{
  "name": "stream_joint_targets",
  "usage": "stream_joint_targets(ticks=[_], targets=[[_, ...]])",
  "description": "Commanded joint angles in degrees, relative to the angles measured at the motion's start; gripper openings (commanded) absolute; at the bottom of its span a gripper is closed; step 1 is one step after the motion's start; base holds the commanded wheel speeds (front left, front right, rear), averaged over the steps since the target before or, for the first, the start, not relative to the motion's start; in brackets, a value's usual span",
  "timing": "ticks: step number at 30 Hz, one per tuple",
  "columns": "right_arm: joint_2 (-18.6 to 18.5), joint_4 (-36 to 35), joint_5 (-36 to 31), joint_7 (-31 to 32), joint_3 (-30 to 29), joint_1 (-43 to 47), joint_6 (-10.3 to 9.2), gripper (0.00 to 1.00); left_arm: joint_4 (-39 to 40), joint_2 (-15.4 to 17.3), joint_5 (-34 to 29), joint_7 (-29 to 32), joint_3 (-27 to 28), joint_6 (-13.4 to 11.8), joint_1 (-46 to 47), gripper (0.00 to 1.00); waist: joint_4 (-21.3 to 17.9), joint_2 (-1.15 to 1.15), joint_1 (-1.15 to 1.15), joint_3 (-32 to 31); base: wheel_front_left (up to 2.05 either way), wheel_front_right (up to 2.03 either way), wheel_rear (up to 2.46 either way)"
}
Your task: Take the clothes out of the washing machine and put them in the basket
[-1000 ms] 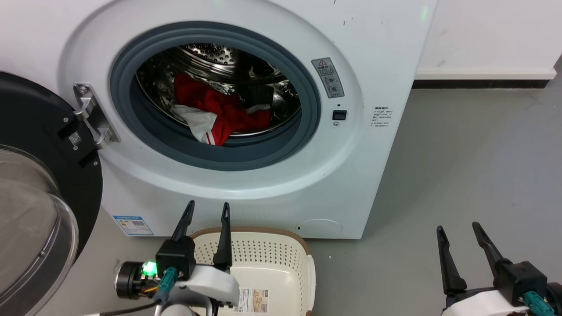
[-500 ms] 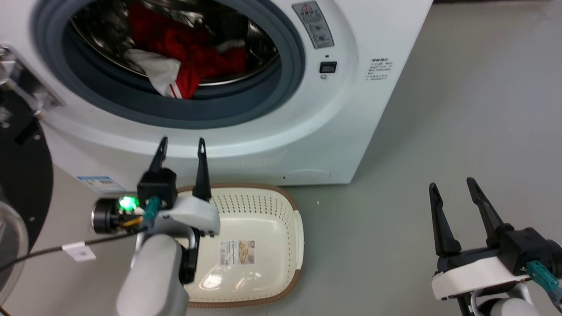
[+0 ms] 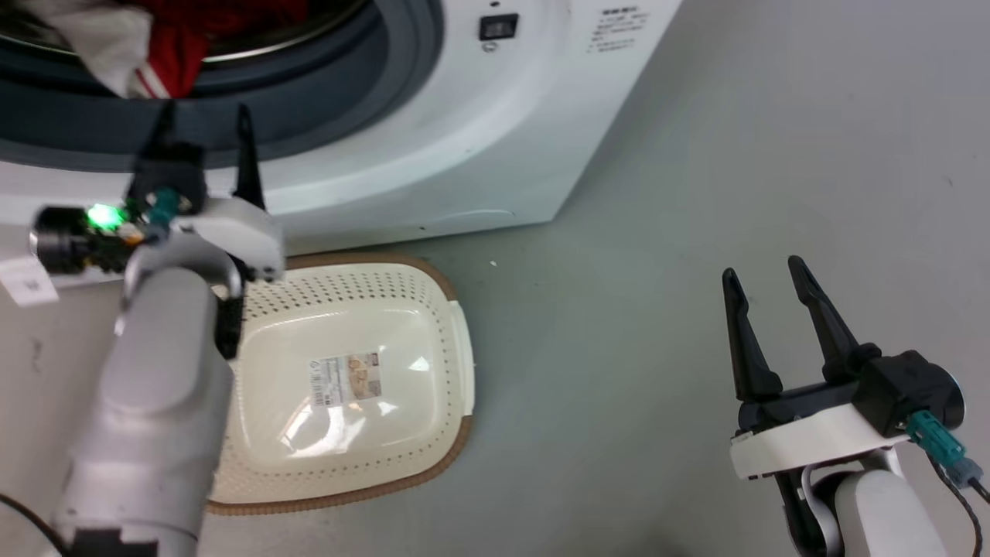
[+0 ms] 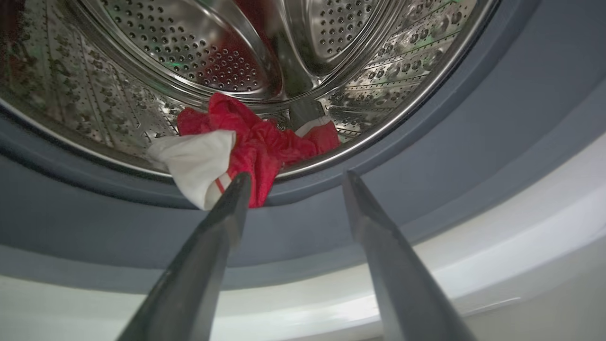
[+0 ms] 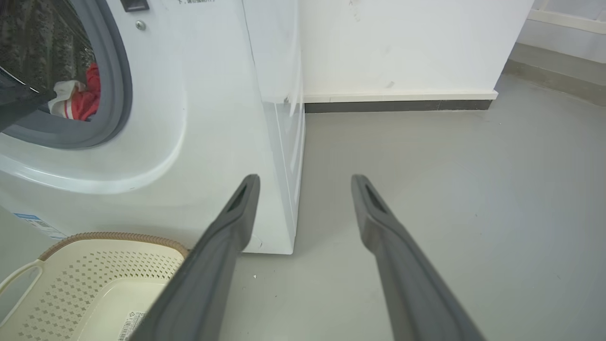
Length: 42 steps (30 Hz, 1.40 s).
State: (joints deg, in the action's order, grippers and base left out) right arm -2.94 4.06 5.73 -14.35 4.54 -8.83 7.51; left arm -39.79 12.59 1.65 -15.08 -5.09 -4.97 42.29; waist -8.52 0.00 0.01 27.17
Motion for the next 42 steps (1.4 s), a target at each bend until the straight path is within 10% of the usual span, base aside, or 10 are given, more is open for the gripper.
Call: stream_joint_targets(ticks=[1,24,39,40,41,42], targets=[[0.11,0.5,0.83,-0.47,0.46,-1.55,-0.04,1.0,-2.03,1.75,-0.72,0.24,0.0,0.46,3.48,1.0,-3.05,0.0,-0.01,3.42,0.0,0.0,0.0],[0.13,1.95,9.02,-0.86,7.23,-6.97,-0.04,1.0,-16.67,23.47,-12.81,28.28,-11.62,11.55,40.14,1.0,-14.21,0.0,-0.01,13.66,0.0,0.0,0.0],[0.11,2.25,11.35,-0.86,9.31,-7.97,-0.04,1.0,-16.54,29.18,-8.92,50.9,-19.89,12.43,43.3,1.0,-16.22,0.0,-0.01,17.47,0.0,0.0,0.0],[0.12,2.23,11.44,-0.86,9.47,-8.07,-0.04,1.0,-15.75,29.69,-8.35,51.61,-19.81,12.43,43.09,0.92,-16.26,0.0,-0.01,17.59,0.0,0.0,0.0],[0.12,2.2,11.49,-0.86,9.58,-8.2,-0.04,1.0,-14.86,30.1,-7.91,52.37,-19.71,12.37,42.77,0.2,-16.33,0.0,-0.01,17.76,0.0,0.0,0.0],[0.11,2.1,11.48,-0.86,9.68,-8.31,-0.04,1.0,-14.29,30.3,-7.34,53.4,-19.4,12.38,42.14,0.0,-16.38,0.0,-0.01,17.81,0.0,0.0,0.0]])
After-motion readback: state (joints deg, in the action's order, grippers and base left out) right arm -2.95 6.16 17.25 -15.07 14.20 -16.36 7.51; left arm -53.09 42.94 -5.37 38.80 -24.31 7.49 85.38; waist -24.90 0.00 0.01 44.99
